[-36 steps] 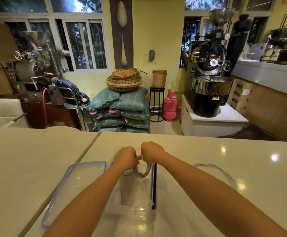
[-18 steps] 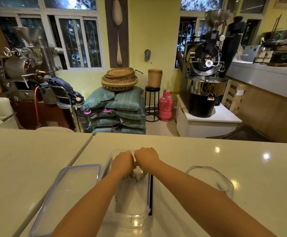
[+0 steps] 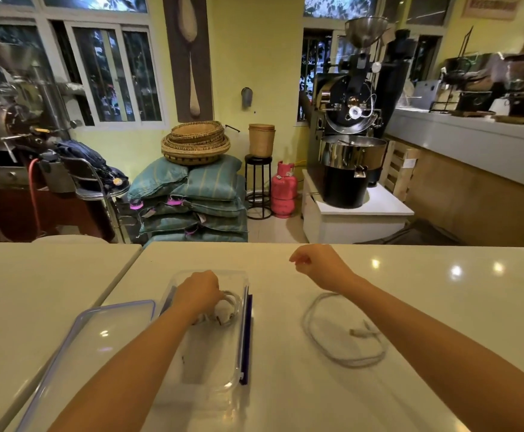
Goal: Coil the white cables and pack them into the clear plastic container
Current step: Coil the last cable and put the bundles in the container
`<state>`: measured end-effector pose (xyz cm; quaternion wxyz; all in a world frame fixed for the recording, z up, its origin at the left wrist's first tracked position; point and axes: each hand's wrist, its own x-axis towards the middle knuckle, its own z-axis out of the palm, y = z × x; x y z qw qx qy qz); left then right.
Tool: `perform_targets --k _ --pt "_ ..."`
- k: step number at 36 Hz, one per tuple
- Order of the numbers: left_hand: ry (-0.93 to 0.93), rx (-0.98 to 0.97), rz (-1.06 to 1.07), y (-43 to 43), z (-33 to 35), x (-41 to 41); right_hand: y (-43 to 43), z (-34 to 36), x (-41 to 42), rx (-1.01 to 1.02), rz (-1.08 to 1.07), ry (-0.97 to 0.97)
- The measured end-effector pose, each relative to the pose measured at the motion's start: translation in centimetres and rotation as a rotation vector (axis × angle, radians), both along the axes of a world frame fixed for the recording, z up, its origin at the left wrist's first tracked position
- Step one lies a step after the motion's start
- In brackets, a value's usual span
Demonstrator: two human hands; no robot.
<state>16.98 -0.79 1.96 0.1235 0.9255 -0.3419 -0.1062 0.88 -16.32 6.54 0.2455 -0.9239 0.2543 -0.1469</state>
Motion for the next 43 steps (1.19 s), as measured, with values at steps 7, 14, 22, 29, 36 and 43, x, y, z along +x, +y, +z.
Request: perform_targets --k 7,14,22,29,36,43 --pt "-0.1 -0.178 -0.035 -2.8 2.3 -2.7 -3.8 -1.1 -4.6 0.053 -0.088 0.034" --pt "0.057 -0.278 -0.326 -6.9 3.1 -8.8 -6.3 -3.0 -8.6 0.033 -0.083 0.273" --pt "0.158 -0.216 -0.489 -10.4 0.5 -14.2 -7.0 -5.7 -12.0 -0.011 -0.049 0.365" --pt "0.133 -0.131 -0.526 -12.6 -1.8 -16.6 -7.2 -6.9 -12.9 -0.033 -0.004 0.398" --pt "0.096 -0.034 -0.57 -13.5 -3.0 -18.0 -7.1 -7.5 -13.2 -0.087 0.022 0.378" --pt "0.295 -0.167 -0.558 -13.6 -0.9 -18.1 -7.1 -5.1 -12.8 -0.142 0.042 0.115"
